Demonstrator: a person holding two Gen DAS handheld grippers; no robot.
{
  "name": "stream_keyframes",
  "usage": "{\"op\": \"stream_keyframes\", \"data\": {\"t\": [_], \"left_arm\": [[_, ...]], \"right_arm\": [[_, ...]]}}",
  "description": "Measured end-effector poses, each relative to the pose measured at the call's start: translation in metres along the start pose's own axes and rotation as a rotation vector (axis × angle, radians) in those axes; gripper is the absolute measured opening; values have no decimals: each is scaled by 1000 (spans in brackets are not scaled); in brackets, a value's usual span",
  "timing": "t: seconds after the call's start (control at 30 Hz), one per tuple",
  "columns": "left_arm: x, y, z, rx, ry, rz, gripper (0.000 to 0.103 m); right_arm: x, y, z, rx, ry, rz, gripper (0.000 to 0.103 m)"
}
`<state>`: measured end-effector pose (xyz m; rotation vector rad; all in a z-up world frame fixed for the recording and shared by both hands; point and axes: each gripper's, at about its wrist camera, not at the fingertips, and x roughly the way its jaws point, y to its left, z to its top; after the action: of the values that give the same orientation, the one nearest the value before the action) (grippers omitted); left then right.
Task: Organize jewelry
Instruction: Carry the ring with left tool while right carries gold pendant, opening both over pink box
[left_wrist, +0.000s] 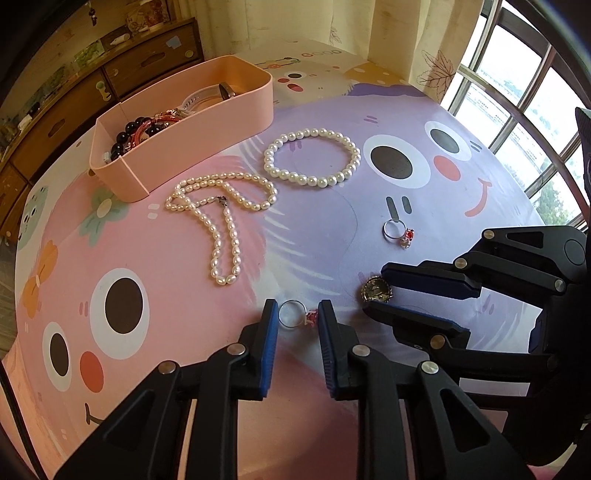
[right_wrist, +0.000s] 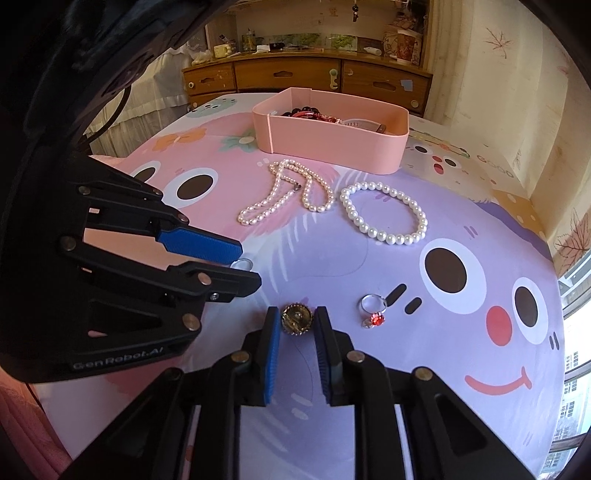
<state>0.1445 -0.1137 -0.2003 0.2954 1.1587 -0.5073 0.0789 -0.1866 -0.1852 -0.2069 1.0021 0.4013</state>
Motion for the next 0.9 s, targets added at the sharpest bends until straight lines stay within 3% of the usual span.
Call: {"op": "stream_keyframes", "data": {"t": [0.4,0.57,0.9], "left_arm": [[-17,17,11,-54,-31,23,19],[-23,28,30,-64,-36,91,19],[-49,62,78,-185,-153,102,20]], "right_arm": [[-8,-1,10,6,-12,-8,18],[-13,-4,25,69,-53,-12,18],[-16,-13,65,142,-134,-28,18]]}}
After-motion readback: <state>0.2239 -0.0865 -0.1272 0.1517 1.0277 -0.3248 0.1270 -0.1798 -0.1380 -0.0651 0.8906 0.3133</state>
